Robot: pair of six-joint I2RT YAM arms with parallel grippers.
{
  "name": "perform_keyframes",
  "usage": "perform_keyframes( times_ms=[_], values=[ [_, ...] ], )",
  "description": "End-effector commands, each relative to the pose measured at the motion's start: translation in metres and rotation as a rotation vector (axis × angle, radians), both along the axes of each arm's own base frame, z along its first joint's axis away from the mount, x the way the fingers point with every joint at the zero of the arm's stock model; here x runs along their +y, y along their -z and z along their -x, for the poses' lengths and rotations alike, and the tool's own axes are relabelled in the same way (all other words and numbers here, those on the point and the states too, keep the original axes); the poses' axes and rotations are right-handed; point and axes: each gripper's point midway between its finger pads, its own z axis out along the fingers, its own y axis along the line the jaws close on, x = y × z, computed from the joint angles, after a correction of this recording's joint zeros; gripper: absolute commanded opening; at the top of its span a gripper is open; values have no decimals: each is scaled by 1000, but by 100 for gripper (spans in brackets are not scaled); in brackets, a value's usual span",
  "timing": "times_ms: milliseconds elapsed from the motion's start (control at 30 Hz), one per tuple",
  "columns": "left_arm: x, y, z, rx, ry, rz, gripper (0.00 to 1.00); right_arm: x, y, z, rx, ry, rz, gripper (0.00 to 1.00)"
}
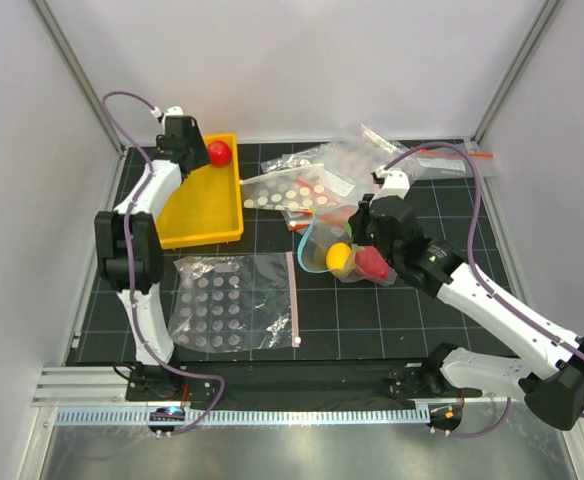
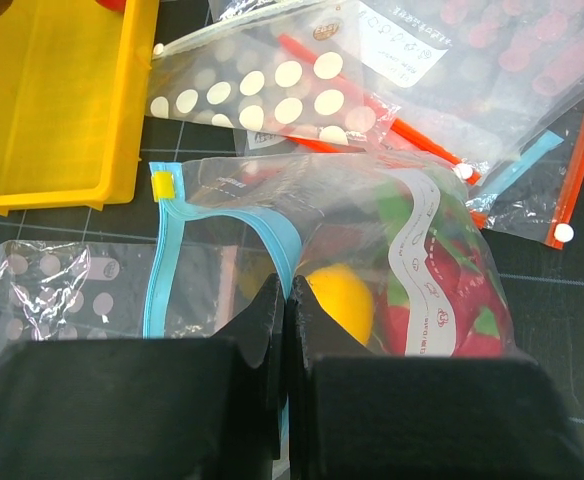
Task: Place the food in the zip-top bag and seal the zipper
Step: Pick up the fake fruit from the bin, then place the fake fruit in the zipper food storage bag.
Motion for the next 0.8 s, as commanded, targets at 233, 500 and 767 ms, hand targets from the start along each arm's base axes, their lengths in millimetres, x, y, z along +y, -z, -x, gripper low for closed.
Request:
perform_keyframes(
  times_ms=[233,500,767],
  values=[
    [-182,-69,111,-148,284,443,10,5,-15,-10,-65,6,-22,1],
    [-272,-113,216,-293,603,433,11,4,-13,-11,-59,10,-2,1],
    [-320,-151,294,-434,846,418,13,0,-27,-3,-97,3,-48,1]
  ],
)
